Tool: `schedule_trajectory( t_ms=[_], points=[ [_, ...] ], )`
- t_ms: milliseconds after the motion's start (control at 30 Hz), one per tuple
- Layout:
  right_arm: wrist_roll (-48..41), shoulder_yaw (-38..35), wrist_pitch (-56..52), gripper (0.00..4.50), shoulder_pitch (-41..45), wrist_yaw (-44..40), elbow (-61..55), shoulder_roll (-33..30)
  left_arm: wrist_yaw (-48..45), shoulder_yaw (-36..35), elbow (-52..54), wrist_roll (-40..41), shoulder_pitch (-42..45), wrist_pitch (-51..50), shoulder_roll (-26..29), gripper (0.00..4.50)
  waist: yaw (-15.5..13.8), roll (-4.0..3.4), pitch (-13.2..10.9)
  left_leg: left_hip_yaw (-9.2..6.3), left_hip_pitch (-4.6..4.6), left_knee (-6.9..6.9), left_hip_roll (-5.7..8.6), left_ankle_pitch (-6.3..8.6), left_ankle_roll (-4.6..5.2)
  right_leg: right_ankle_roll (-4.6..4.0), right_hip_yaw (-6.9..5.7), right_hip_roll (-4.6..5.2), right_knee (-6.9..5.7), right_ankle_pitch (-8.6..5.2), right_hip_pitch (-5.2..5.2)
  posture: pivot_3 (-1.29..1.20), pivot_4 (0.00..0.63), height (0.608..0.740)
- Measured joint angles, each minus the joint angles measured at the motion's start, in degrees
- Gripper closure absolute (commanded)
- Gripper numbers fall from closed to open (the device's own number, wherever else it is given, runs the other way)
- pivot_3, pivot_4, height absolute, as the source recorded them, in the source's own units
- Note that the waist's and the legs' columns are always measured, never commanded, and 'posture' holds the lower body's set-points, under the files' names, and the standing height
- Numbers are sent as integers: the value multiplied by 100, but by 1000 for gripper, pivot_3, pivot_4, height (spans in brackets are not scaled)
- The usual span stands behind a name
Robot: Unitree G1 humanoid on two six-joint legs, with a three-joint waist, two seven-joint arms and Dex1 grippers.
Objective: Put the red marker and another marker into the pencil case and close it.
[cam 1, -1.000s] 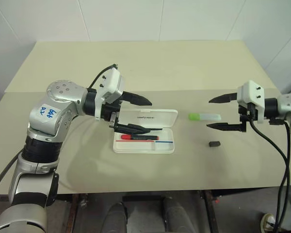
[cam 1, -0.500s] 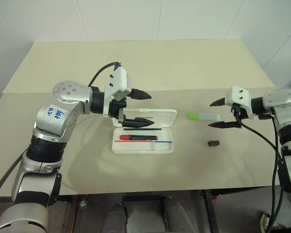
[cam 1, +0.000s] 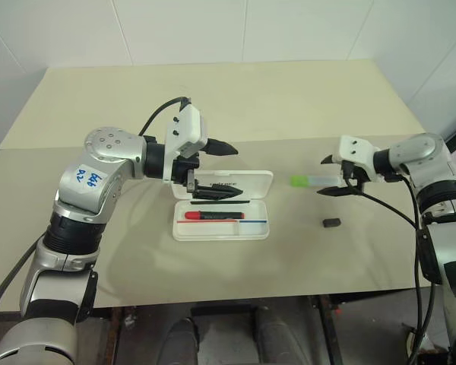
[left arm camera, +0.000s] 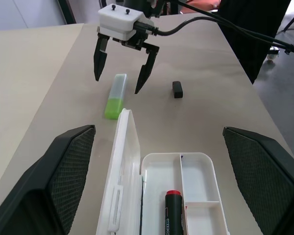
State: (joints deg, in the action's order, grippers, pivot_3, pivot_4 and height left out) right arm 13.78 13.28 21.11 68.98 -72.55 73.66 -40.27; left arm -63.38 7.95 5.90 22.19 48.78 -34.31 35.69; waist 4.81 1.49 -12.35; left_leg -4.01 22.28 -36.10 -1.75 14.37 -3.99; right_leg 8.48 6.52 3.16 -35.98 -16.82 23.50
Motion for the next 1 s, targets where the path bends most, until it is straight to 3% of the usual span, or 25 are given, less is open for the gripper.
schedule_trajectory(
  t_ms=[633, 933, 1000],
  points=[
    [714, 112, -506, 0, 316, 216, 314, 268, 206, -71, 493, 129, -305, -329, 201, 23, 14, -1, 0, 0, -1, -3, 1, -1, -2, 3, 1, 1, -4, 2, -1, 0, 150, 740],
    [820, 158, -530, 3204, 365, 14, 321, 339, 290, -118, 709, 236, -407, -510, 335, 0, 20, -1, 0, 0, -6, -3, 2, -6, -11, 5, 2, 1, -8, 7, -2, 0, 150, 740],
    [835, 158, -540, 3382, 400, -50, 322, 341, 301, -119, 716, 243, -407, -531, 346, 0, 26, -1, 0, 0, -7, -2, 1, -6, -10, 5, 2, 0, -7, 7, -2, 0, 150, 740]
  ],
)
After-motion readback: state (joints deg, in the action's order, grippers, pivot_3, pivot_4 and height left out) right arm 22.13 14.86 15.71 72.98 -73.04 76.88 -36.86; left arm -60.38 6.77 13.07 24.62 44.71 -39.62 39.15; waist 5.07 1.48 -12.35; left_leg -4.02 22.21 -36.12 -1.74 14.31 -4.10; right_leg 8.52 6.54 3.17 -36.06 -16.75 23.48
